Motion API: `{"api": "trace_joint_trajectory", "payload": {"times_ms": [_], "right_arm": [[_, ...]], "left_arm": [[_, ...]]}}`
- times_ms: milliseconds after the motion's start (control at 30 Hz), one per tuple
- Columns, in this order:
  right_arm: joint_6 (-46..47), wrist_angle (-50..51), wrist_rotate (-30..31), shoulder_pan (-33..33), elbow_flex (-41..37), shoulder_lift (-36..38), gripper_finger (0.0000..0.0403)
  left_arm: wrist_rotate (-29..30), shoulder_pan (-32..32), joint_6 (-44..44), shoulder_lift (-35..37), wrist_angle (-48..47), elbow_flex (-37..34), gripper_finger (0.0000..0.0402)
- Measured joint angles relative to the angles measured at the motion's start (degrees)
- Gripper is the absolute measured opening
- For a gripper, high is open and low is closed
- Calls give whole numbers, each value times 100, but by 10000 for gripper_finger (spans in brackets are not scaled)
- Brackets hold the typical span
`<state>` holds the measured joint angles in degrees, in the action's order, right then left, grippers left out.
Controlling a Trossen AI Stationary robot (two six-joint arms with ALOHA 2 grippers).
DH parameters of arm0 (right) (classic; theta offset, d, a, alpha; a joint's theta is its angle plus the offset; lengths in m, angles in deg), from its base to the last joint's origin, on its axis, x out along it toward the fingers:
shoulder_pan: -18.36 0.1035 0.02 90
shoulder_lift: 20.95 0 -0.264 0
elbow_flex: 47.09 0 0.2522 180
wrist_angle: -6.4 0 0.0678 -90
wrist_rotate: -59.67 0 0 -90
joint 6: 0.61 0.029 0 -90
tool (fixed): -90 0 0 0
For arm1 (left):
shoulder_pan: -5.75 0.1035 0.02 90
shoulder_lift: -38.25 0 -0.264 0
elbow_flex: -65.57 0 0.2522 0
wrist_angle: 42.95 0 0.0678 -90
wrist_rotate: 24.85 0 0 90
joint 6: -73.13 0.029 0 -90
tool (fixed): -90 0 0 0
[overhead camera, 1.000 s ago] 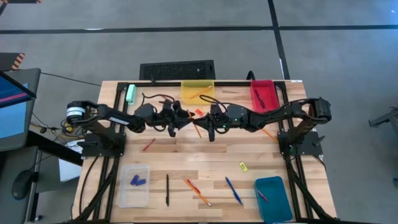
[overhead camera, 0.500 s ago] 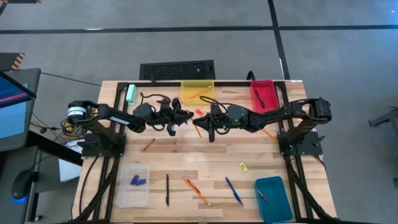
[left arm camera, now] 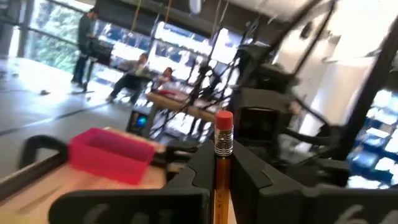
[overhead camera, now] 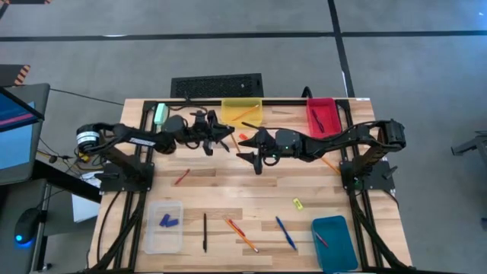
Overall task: Sort crayons/erasers/pens/pencils in bins
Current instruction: Put the orange pencil into the yellow bin
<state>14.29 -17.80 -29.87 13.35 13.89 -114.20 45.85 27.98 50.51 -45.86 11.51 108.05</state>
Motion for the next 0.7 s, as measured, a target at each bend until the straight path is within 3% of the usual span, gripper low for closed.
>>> {"api": "trace_joint_trajectory", "payload": {"times_ms": [167, 300, 400, 533, 700], "right_arm": [[-133, 57, 0, 0, 0, 0, 255], [-380, 409, 0, 0, -2, 0, 231], [-502, 841, 2, 12, -3, -2, 192], [-950, 1121, 7, 118, -14, -4, 120], [-1604, 785, 7, 350, -189, -7, 32]], "left_arm": [[-100, 252, 793, 489, -1708, 519, 9], [-145, 477, 1441, 641, -3491, 1289, 9], [28, 691, 2092, 550, -5331, 2132, 9], [775, 957, 3110, 19, -7503, 3324, 11], [970, 1323, 3794, -1066, -8485, 4499, 12]]}}
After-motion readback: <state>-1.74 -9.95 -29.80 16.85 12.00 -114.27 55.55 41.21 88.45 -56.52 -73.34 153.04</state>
